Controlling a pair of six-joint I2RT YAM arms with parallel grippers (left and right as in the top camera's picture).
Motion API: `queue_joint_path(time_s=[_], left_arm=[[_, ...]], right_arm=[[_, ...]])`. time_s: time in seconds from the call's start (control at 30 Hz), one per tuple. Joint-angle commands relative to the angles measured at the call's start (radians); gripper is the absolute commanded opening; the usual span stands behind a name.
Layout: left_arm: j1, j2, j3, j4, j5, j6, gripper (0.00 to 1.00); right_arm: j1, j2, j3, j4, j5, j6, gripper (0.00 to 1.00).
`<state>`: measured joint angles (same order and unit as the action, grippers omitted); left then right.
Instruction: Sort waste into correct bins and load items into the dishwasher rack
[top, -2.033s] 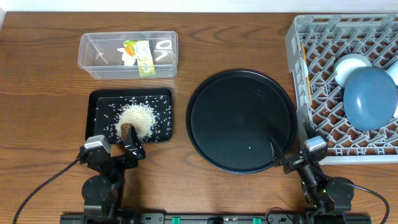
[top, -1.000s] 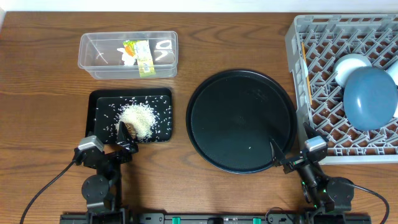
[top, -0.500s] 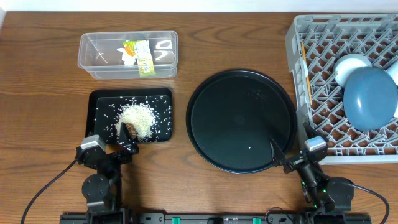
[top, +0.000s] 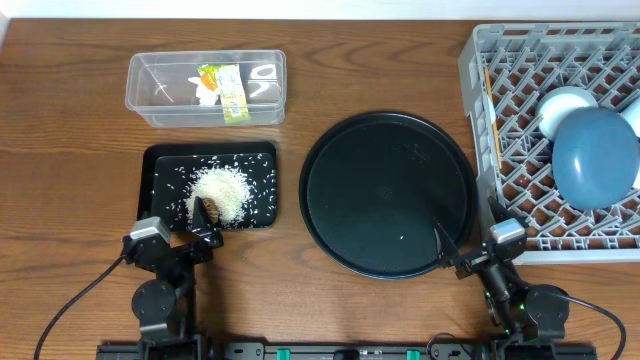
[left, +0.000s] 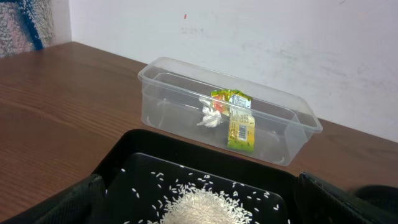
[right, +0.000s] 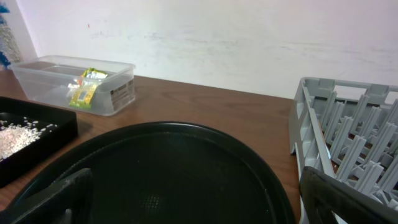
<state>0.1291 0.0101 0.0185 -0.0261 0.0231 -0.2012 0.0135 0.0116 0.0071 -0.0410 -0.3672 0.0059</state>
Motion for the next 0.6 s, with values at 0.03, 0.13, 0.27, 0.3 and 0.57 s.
queue_joint_path(time_s=[0.03, 0.13, 0.27, 0.3, 0.57], left_arm=[[0.005, -0.006, -0.014, -0.044, -0.015, 0.021, 0.98], [0.005, -0.006, -0.014, -0.044, -0.015, 0.021, 0.98], [0.005, -0.006, -0.014, -0.044, -0.015, 0.021, 0.98], [0.005, -0.006, -0.014, -0.044, -0.015, 0.021, 0.98], [0.005, -0.006, -0.014, -0.044, -0.015, 0.021, 0.98]], right_arm=[[-0.007, -0.006, -0.002, -0.004, -0.003, -0.014, 0.99], [-0.007, -0.006, -0.002, -0.004, -0.003, -0.014, 0.99], [-0.007, -0.006, -0.002, -0.005, -0.003, -0.014, 0.99], [-0.007, -0.006, -0.002, -0.004, -0.003, -0.014, 0.99], [-0.007, -0.006, -0.002, -0.005, -0.003, -0.014, 0.99]])
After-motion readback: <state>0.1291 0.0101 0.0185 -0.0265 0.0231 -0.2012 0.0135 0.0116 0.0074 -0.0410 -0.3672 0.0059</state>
